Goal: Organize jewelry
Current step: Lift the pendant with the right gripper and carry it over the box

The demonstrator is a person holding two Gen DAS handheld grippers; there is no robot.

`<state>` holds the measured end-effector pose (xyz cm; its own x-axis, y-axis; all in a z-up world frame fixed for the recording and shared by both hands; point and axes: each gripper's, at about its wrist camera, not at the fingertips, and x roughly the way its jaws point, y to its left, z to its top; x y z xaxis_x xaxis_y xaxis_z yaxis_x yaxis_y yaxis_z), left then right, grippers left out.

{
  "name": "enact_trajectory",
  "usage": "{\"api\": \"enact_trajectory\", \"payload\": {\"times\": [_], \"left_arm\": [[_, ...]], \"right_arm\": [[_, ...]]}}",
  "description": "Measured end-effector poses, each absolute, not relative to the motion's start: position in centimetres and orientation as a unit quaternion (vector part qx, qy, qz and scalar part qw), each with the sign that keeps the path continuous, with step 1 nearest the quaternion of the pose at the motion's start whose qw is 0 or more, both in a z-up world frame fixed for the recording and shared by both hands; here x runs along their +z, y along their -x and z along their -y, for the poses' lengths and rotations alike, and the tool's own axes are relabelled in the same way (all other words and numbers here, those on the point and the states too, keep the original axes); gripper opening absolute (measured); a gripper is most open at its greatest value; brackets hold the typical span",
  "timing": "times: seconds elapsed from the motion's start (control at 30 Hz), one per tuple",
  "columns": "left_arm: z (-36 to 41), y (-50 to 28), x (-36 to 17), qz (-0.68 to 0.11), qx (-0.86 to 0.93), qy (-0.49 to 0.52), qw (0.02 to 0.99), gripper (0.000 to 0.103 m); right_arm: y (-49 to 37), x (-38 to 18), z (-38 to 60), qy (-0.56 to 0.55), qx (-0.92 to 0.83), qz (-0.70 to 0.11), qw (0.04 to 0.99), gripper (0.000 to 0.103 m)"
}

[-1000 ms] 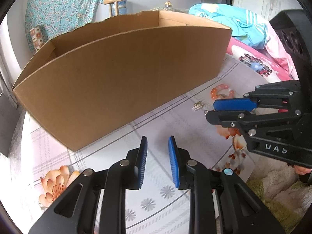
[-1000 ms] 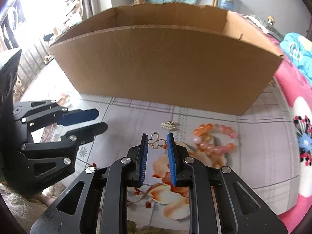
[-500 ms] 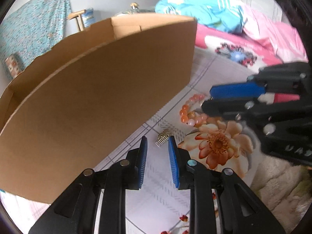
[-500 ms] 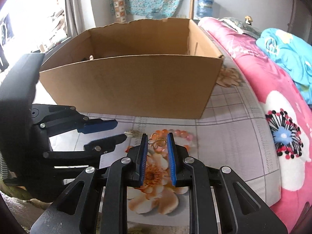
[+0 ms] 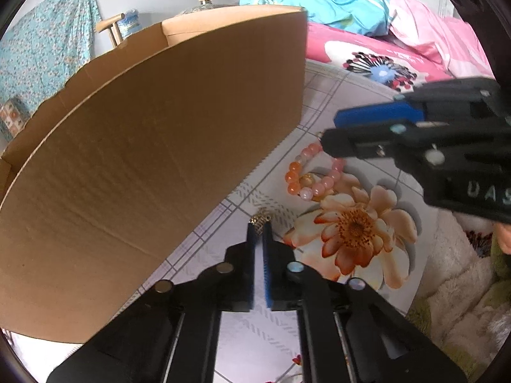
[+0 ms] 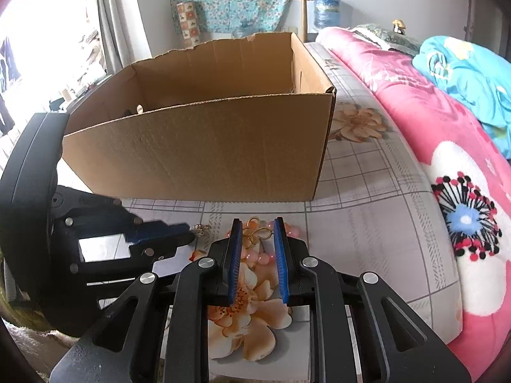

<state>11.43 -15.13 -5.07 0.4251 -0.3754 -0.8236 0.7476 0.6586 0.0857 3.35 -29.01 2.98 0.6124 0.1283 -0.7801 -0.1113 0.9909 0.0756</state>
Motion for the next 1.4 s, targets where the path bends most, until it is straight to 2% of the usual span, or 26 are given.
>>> {"api": "enact_trajectory", "payload": {"times": [0.43, 0.47, 0.6, 0.73, 0.87, 0.9, 1.07, 1.17, 1.4], "left_arm": [[15.0, -9.8, -4.5, -0.399, -0.348, -0.225, 0.818, 0.001], [15.0, -10.0, -4.5, -0.400, -0.347, -0.223, 0.818, 0.002], [15.4, -10.8, -4.5, -0.394, -0.344, -0.228, 0.821, 0.018], [15.9, -11.5, -4.8, -0.397, -0.354, -0.234, 0.814, 0.018], [15.7, -12.3, -5.0, -0.404, -0.361, -0.225, 0.810, 0.018], [15.7, -12.5, -5.0, -0.407, -0.360, -0.221, 0.809, 0.010], [15.5, -12.1, -4.9, -0.405, -0.357, -0.228, 0.810, 0.006], [15.0, -11.7, -4.5, -0.409, -0.351, -0.217, 0.814, 0.000], [12.8, -10.7, -2.4, -0.399, -0.344, -0.185, 0.830, 0.000]], "right_arm": [[-2.8, 3.4, 28.7, -0.009, 0.074, -0.426, 0.902, 0.018], [-2.7, 3.4, 28.6, -0.009, 0.074, -0.425, 0.902, 0.018], [-2.8, 3.4, 28.7, -0.010, 0.074, -0.423, 0.903, 0.018], [-2.9, 3.4, 28.8, -0.012, 0.072, -0.423, 0.903, 0.018], [-3.1, 3.3, 29.0, -0.014, 0.070, -0.423, 0.903, 0.018], [-3.2, 3.3, 29.0, -0.014, 0.070, -0.423, 0.903, 0.018], [-3.3, 3.3, 29.3, -0.017, 0.066, -0.422, 0.904, 0.018], [-3.2, 3.2, 29.4, -0.019, 0.064, -0.421, 0.905, 0.018], [-2.6, 3.9, 29.1, -0.016, 0.071, -0.410, 0.909, 0.018]]}}
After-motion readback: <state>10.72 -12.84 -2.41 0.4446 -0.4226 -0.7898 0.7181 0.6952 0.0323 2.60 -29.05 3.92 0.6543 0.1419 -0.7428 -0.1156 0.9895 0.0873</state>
